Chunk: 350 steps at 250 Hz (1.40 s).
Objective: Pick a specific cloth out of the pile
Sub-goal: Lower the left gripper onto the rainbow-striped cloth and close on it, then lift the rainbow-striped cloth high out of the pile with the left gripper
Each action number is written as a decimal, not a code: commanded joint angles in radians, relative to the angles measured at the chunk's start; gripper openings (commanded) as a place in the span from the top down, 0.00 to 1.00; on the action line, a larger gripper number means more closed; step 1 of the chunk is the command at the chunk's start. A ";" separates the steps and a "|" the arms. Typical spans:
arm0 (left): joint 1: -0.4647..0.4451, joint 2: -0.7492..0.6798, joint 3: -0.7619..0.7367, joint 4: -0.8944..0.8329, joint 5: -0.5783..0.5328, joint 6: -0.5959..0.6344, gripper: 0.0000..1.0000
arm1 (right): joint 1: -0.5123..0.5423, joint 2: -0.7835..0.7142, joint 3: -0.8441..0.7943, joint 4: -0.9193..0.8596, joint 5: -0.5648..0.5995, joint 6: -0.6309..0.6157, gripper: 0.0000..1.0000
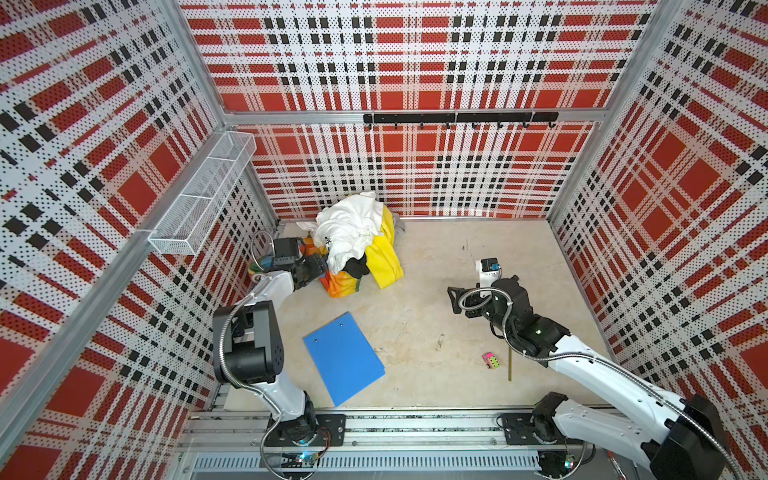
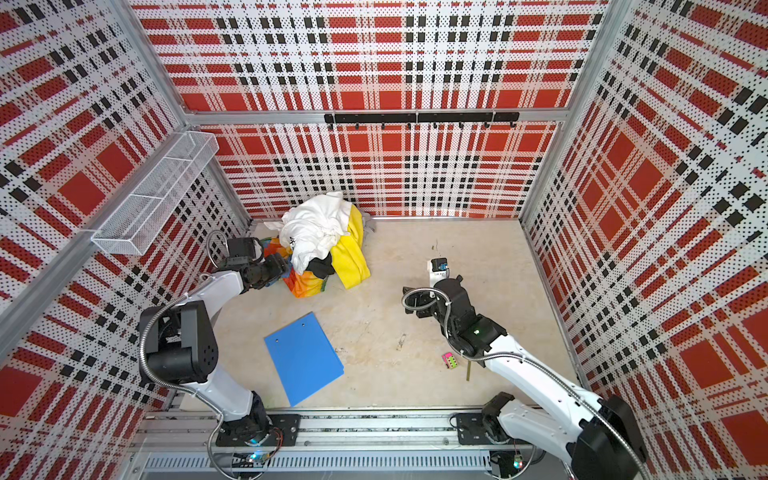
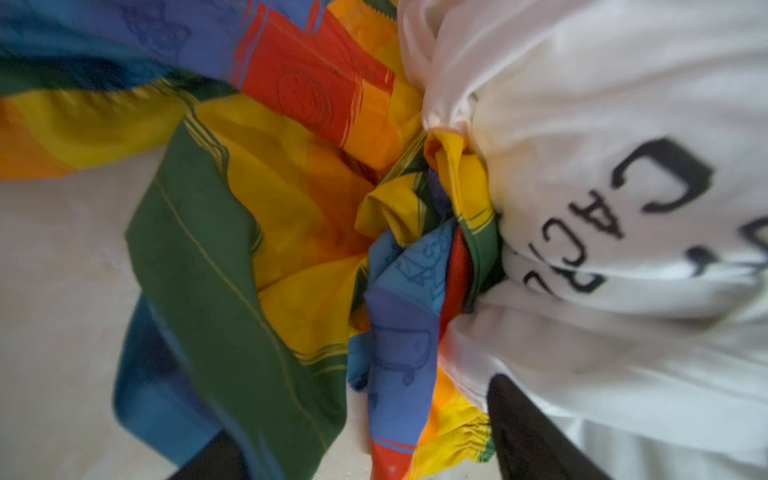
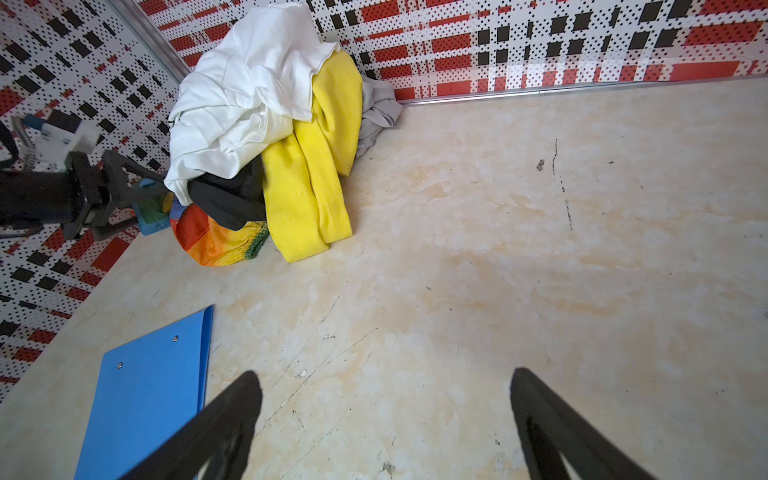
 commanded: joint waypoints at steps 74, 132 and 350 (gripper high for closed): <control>-0.022 0.122 0.011 0.109 0.036 -0.018 0.33 | 0.003 -0.020 -0.002 0.028 0.009 0.005 0.00; -0.017 0.105 0.025 0.122 0.016 -0.023 0.97 | 0.003 -0.028 -0.008 0.018 0.014 0.009 0.00; 0.040 -0.377 0.221 0.075 -0.134 -0.073 1.00 | 0.004 -0.026 -0.010 0.034 -0.005 0.015 0.00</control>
